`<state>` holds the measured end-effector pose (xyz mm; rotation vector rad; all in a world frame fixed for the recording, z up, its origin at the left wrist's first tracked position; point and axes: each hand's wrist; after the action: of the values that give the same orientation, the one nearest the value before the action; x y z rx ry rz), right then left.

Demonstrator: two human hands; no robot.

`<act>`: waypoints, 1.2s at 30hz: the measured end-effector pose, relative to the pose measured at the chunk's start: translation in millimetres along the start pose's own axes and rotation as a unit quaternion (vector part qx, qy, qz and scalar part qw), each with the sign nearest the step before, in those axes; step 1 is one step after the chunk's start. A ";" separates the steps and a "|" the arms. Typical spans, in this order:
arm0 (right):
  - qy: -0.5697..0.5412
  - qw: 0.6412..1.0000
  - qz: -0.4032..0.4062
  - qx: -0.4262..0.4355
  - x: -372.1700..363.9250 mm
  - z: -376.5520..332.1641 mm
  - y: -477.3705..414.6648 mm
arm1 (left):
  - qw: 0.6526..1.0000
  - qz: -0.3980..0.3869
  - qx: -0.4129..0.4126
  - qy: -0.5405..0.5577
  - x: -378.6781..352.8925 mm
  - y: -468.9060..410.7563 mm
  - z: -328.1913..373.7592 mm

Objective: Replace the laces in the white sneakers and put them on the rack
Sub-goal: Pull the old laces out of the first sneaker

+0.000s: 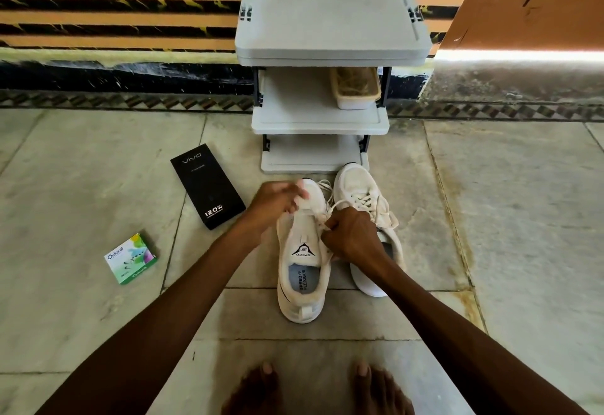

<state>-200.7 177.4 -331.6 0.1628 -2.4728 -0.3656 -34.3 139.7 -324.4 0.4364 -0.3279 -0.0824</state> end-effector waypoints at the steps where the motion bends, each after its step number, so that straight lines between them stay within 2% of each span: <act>1: -0.003 1.000 0.002 -0.003 0.6 1.7 -0.5 | 0.984 0.028 0.060 0.163 5.1 -3.7 1.2; 2: -0.009 1.000 0.003 -0.008 0.9 3.3 -0.8 | 0.949 0.050 0.112 0.291 11.2 -6.9 1.6; 3: -0.016 1.000 0.001 -0.013 1.1 3.8 -1.3 | 0.925 0.064 0.146 0.346 15.6 -8.9 1.8; 4: -0.023 1.000 -0.004 -0.017 0.6 4.0 -1.6 | 0.934 0.066 0.153 0.315 18.0 -8.4 1.8; 5: -0.028 0.999 -0.008 -0.020 -0.2 3.5 -1.8 | 0.968 0.050 0.133 0.209 19.3 -5.0 1.9; 6: -0.029 0.999 -0.011 -0.021 -0.6 2.7 -1.7 | 0.994 0.006 0.099 0.040 19.1 3.6 5.5; 7: -0.028 0.999 -0.011 -0.018 -0.4 1.9 -1.7 | 0.987 -0.050 0.064 -0.140 16.9 11.5 8.7; 8: -0.025 1.000 -0.009 -0.014 -0.2 1.3 -1.6 | 0.954 -0.095 0.027 -0.282 14.2 17.4 12.2; 9: -0.023 1.000 -0.008 -0.010 -0.4 0.9 -1.2 | 0.930 -0.102 -0.014 -0.354 11.4 20.2 14.5; 10: -0.024 1.000 -0.006 -0.008 -0.3 0.8 -1.3 | 0.931 -0.067 -0.060 -0.352 9.1 23.1 18.5; 11: -0.028 1.000 -0.005 -0.008 -0.3 1.2 -1.5 | 0.955 -0.006 -0.097 -0.279 8.5 26.0 22.9; 12: -0.030 1.000 -0.005 -0.009 -0.8 2.0 -1.7 | 0.981 0.060 -0.113 -0.149 11.4 28.3 27.1; 13: -0.032 0.999 -0.004 -0.012 -1.4 3.0 -1.9 | 0.988 0.101 -0.118 0.015 17.4 27.2 31.2; 15: -0.030 0.999 -0.004 -0.016 -2.7 1.9 -1.4 | 0.943 0.088 -0.105 0.303 35.3 22.2 30.5; 16: -0.028 0.999 -0.004 -0.016 -3.0 1.6 -1.6 | 0.927 0.059 -0.094 0.359 39.6 20.0 26.4; 17: -0.025 1.000 -0.008 -0.016 -3.3 1.3 -0.9 | 0.939 0.043 -0.082 0.333 40.9 19.2 20.6; 19: -0.024 1.000 -0.013 -0.016 -3.0 0.6 -0.6 | 0.992 0.047 -0.068 0.099 33.2 18.8 8.2; 20: -0.024 1.000 -0.013 -0.015 -2.9 0.8 -0.4 | 0.995 0.054 -0.080 -0.038 26.9 16.9 1.0; 21: -0.023 1.000 -0.012 -0.012 -2.7 0.8 -0.1 | 0.980 0.054 -0.106 -0.158 21.1 14.5 -4.7; 23: -0.025 1.000 -0.007 -0.003 -3.6 0.3 0.2 | 0.914 0.023 -0.159 -0.372 10.8 10.6 -12.1; 25: -0.020 1.000 -0.005 -0.001 -5.2 -0.4 0.8 | 0.812 0.001 -0.180 -0.556 0.1 8.7 -12.9; 26: -0.019 1.000 -0.002 -0.002 -5.8 -0.8 0.7 | 0.769 0.003 -0.185 -0.612 -4.3 8.2 -10.5; 27: -0.019 1.000 0.000 -0.003 -5.9 -1.3 1.1 | 0.745 0.009 -0.187 -0.641 -8.3 6.9 -8.2; 28: -0.019 1.000 0.000 -0.003 -6.2 -1.6 1.5 | 0.747 0.021 -0.188 -0.637 -10.3 5.7 -5.7; 29: -0.019 1.000 0.001 -0.004 -6.0 -1.9 1.8 | 0.775 0.039 -0.182 -0.604 -9.7 3.9 -2.4; 31: -0.015 1.000 -0.003 -0.009 -5.5 -1.4 2.2 | 0.866 0.116 -0.139 -0.466 1.9 2.2 6.4; 33: -0.008 1.000 -0.010 -0.011 -4.8 -1.2 1.8 | 0.940 0.240 -0.046 -0.236 24.0 1.0 13.3; 34: -0.007 1.000 -0.013 -0.011 -4.6 -1.5 1.4 | 0.956 0.285 0.008 -0.071 37.3 2.4 15.0; 35: -0.007 1.000 -0.015 -0.012 -4.4 -1.7 1.1 | 0.946 0.300 0.051 0.109 50.3 4.8 16.4; 36: -0.008 1.000 -0.016 -0.011 -4.3 -2.0 0.7 | 0.915 0.281 0.075 0.279 61.0 7.3 16.5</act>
<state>-196.0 178.5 -332.3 0.1899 -2.4833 -0.4098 17.9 130.6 -289.2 0.4828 0.1155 0.6281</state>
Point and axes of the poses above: each hand's wrist, its own y-axis away from the middle knuckle, its own x-axis out of the back of the hand, z = x × y, and after that the axes turned 14 degrees about -y, right-handed
